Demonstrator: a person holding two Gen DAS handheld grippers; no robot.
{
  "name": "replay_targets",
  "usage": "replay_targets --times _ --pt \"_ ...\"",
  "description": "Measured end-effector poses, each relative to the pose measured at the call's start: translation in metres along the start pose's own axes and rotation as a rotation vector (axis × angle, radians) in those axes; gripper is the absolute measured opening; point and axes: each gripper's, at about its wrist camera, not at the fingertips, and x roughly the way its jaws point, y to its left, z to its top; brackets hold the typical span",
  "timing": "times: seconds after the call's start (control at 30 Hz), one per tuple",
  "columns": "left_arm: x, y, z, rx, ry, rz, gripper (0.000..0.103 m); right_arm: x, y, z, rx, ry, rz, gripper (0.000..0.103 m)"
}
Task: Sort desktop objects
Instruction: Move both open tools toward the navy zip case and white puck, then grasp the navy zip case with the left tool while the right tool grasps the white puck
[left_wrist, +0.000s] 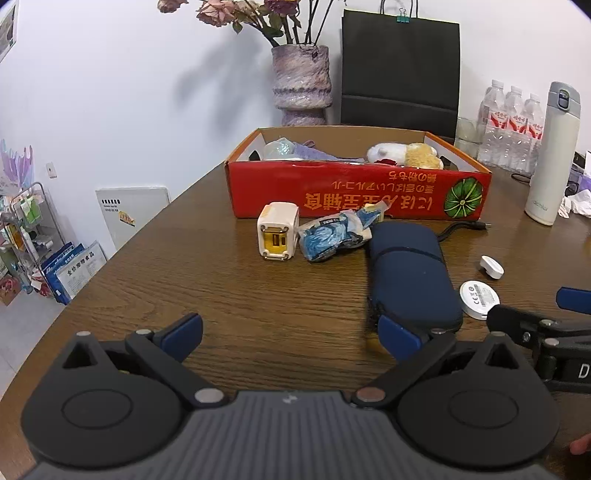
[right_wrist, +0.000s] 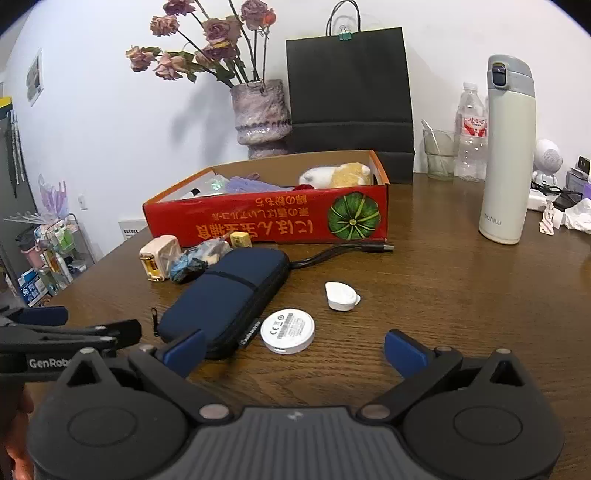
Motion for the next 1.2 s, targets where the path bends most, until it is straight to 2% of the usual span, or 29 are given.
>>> replay_targets --times 0.17,0.57,0.77,0.9,1.03,1.1,1.2 --pt "0.004 0.005 -0.003 -0.008 0.017 -0.012 0.103 0.004 0.003 -0.001 -0.027 0.01 -0.022 0.103" --pt "0.015 0.008 -0.001 -0.031 0.022 -0.054 0.103 0.004 -0.007 0.001 0.018 -0.021 -0.021 0.103" --pt "0.018 -0.004 0.004 0.016 -0.003 -0.091 0.103 0.003 -0.019 0.005 0.08 -0.027 -0.013 0.103" --pt "0.025 -0.007 0.013 0.041 -0.028 -0.147 0.103 0.001 -0.03 0.009 0.126 -0.053 0.01 0.101" --pt "0.035 0.0 0.027 -0.016 0.028 -0.232 0.103 0.01 -0.025 0.01 0.078 -0.011 -0.048 0.093" --pt "0.036 0.0 0.031 -0.047 0.054 -0.309 0.103 0.012 -0.021 0.009 0.049 0.001 -0.067 0.089" --pt "0.038 -0.012 0.036 -0.007 0.013 -0.378 0.103 0.018 -0.019 0.009 0.023 0.031 -0.045 0.083"
